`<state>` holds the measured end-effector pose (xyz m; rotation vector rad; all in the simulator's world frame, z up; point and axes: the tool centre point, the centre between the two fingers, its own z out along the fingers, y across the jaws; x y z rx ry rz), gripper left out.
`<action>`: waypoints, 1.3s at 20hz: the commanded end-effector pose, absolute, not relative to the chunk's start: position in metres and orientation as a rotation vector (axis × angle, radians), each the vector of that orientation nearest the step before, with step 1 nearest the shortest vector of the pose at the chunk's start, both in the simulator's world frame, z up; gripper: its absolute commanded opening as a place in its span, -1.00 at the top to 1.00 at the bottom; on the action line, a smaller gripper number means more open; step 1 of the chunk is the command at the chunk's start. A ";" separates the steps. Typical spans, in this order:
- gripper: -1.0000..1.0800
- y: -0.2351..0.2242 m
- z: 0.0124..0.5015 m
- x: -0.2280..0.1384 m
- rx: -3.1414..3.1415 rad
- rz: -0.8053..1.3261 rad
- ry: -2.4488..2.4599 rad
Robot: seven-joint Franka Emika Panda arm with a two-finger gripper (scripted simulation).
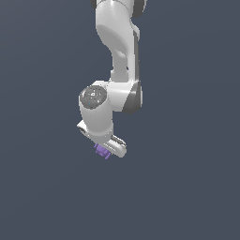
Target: Pick up the object and move it to a goal position.
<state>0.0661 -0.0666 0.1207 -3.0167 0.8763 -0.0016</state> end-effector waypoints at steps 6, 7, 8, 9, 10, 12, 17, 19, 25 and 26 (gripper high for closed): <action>1.00 -0.116 0.148 0.095 -3.018 -0.001 0.874; 1.00 -0.122 0.151 0.098 -3.018 -0.001 0.874; 1.00 -0.127 0.154 0.102 -3.018 -0.001 0.874; 1.00 -0.132 0.157 0.105 -3.018 -0.001 0.874; 1.00 -0.137 0.159 0.108 -3.018 -0.001 0.874; 1.00 -0.146 0.164 0.113 -3.018 -0.001 0.874; 1.00 -0.163 0.173 0.124 -3.018 0.000 0.874; 1.00 -0.168 0.176 0.128 -3.018 0.000 0.874; 1.00 -0.177 0.180 0.134 -3.017 0.000 0.875; 1.00 -0.177 0.181 0.134 -3.017 0.000 0.875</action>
